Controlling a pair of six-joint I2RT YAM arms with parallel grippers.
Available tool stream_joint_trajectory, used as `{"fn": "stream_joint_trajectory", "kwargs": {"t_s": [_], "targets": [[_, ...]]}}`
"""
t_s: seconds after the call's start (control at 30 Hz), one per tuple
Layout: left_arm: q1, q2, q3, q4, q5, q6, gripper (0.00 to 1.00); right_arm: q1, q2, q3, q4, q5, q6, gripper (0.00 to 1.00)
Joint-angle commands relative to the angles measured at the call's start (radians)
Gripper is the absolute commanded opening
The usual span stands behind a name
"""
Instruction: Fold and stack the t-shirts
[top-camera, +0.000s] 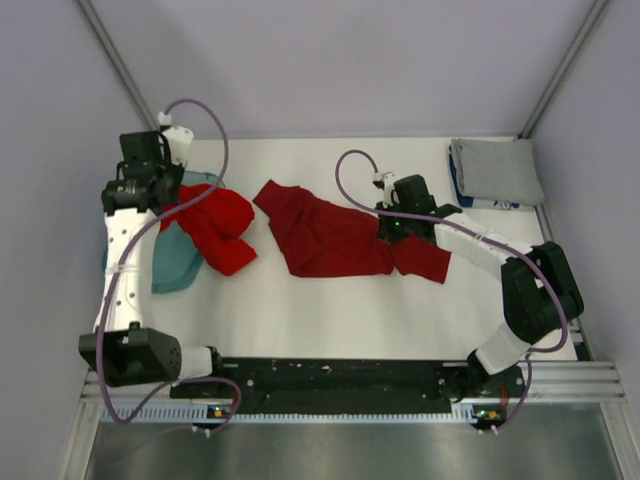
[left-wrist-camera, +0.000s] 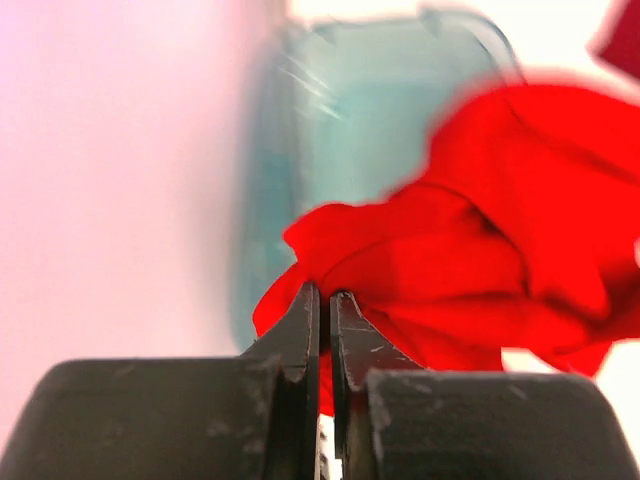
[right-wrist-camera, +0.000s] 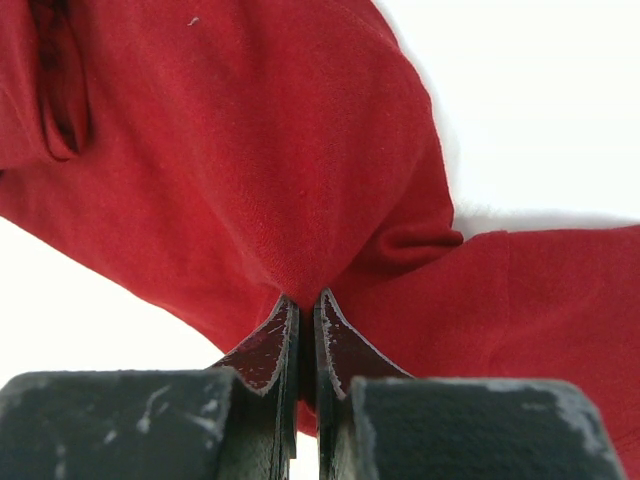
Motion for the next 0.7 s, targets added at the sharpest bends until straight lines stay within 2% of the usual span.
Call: {"fn": "stream_joint_trajectory", "kwargs": {"t_s": [0.0,0.1,0.17,0.23,0.3,0.37,0.47,0.6,0.67], "targets": [[0.025,-0.178,0.24,0.326,-0.377,0.048,0.0,0.004,-0.058,0.002,0.009,0.012,-0.014,0.0],[0.034,-0.139,0.462,0.398,-0.558,0.149,0.0,0.006,-0.06,0.002,0.009,0.012,-0.014,0.0],[0.034,-0.123,0.515,0.547,-0.634,0.244,0.0,0.004,-0.065,0.002,0.009,0.014,-0.013,0.0],[0.034,-0.097,0.515,0.615,-0.643,0.321,0.0,0.006,-0.074,0.003,0.009,0.014,-0.01,0.0],[0.034,-0.093,0.449,0.618,-0.59,0.338,0.0,0.004,-0.092,0.002,0.009,0.006,-0.008,0.0],[0.034,-0.094,0.356,0.551,-0.484,0.309,0.0,0.004,-0.124,0.003,0.009,-0.014,-0.007,0.0],[0.034,-0.093,0.167,0.523,-0.357,0.289,0.0,0.004,-0.202,0.008,0.01,-0.097,-0.02,0.0],[0.036,0.001,-0.017,0.506,-0.333,0.26,0.0,0.006,-0.327,0.037,0.019,-0.232,-0.037,0.0],[0.036,0.082,-0.062,0.437,-0.33,0.231,0.0,0.004,-0.379,0.052,0.021,-0.272,-0.037,0.0]]}}
